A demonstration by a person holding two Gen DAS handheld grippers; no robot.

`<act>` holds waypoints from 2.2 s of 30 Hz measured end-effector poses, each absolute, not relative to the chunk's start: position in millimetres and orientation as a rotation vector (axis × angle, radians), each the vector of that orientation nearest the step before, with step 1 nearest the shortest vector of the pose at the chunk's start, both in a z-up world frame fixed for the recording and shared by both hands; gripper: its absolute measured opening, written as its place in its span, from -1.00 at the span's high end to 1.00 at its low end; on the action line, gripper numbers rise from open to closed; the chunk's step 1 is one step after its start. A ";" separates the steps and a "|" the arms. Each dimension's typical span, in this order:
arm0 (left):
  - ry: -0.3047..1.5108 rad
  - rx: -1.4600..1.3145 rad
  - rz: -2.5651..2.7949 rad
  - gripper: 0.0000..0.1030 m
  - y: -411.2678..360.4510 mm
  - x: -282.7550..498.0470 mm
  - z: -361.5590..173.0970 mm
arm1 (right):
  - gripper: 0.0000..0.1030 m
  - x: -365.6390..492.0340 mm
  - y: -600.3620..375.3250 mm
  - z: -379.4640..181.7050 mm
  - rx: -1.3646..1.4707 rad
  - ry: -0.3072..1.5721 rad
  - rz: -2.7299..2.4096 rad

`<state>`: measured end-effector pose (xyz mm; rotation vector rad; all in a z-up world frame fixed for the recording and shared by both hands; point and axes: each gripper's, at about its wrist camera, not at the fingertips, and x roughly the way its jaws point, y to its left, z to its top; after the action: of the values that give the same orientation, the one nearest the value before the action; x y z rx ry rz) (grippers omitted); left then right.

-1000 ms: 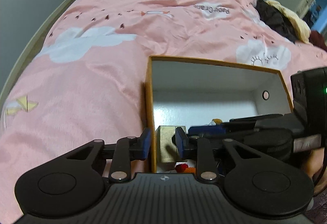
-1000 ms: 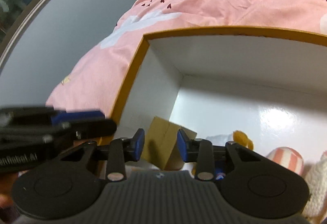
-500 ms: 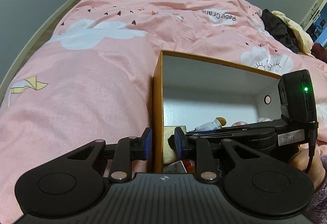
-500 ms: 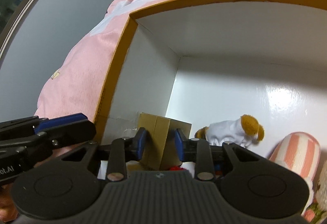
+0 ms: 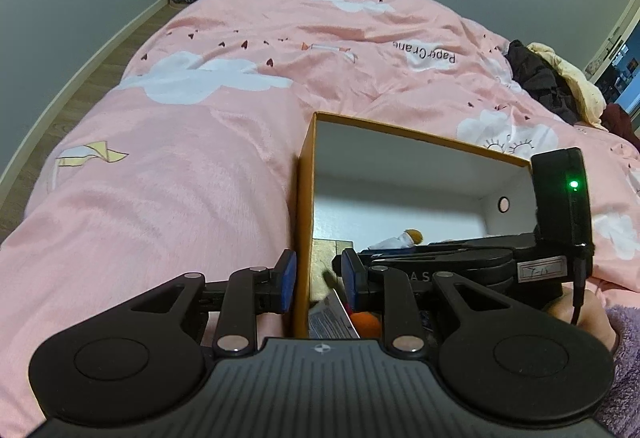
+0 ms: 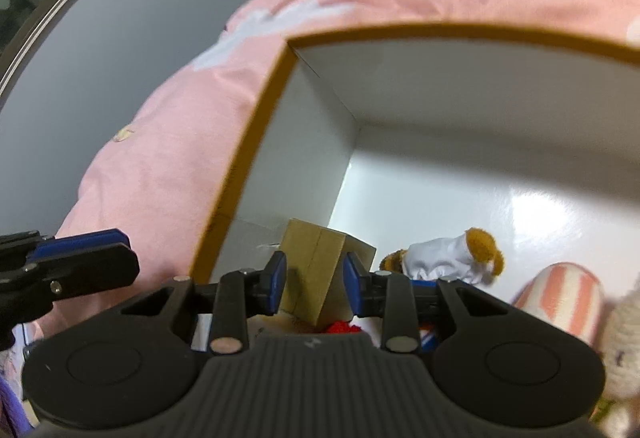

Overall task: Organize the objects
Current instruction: 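Withdraw both grippers and reach the left gripper down to the pink stick, then grasp the pink stick with the left gripper while the right gripper grasps the dark gray box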

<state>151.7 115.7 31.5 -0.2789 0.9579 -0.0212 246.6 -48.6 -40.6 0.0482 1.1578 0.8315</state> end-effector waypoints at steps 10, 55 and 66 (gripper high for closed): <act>0.926 -0.201 -0.057 0.46 106.9 105.8 66.0 | -0.10 180.6 -85.5 9.9 -0.086 0.956 0.868; 1.337 -0.505 -0.058 0.21 81.1 41.1 -55.6 | -0.37 99.8 -145.7 -48.0 -0.150 1.096 0.736; 1.110 -0.365 -0.106 0.58 68.8 43.3 -11.6 | -0.37 111.4 -142.9 -60.9 -0.124 1.139 0.703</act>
<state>43.3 68.8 -11.6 -0.3655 1.1096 -0.1063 111.4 -142.9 -60.9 -0.1243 1.1393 0.7033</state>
